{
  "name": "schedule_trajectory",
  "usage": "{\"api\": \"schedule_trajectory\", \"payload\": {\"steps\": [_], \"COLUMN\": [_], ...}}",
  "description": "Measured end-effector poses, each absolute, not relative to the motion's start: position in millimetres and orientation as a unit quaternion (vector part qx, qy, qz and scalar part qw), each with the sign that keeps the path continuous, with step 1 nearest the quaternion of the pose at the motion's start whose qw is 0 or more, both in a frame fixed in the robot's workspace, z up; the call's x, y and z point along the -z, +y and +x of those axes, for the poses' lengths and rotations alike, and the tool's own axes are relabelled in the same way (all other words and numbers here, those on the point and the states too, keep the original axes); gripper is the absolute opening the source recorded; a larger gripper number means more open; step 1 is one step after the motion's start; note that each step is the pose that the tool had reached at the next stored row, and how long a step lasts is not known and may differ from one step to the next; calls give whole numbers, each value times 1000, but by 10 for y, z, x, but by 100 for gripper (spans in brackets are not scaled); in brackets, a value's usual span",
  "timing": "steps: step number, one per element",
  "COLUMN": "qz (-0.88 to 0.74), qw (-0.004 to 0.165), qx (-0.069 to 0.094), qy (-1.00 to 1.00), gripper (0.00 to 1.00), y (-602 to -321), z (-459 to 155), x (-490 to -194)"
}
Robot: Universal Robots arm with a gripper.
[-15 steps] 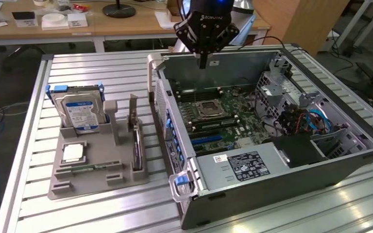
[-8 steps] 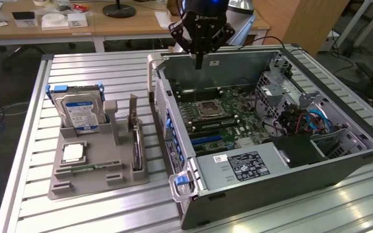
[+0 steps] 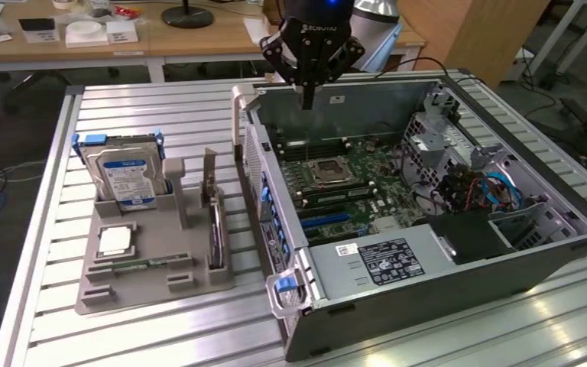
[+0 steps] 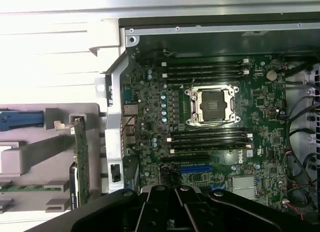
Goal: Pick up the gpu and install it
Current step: 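Reach for the gpu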
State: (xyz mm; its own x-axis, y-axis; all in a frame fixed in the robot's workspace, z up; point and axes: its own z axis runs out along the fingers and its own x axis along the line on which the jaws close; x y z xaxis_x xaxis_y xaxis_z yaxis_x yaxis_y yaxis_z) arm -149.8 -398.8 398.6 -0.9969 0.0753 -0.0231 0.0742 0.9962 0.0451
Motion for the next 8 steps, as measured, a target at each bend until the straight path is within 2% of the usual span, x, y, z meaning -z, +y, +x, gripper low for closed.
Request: {"api": "schedule_trajectory", "payload": {"steps": [8], "qz": [37], "qw": [12], "qx": [-22], "qy": [999], "gripper": [11], "y": [-3988], "z": [-1618], "x": [-3973]}}
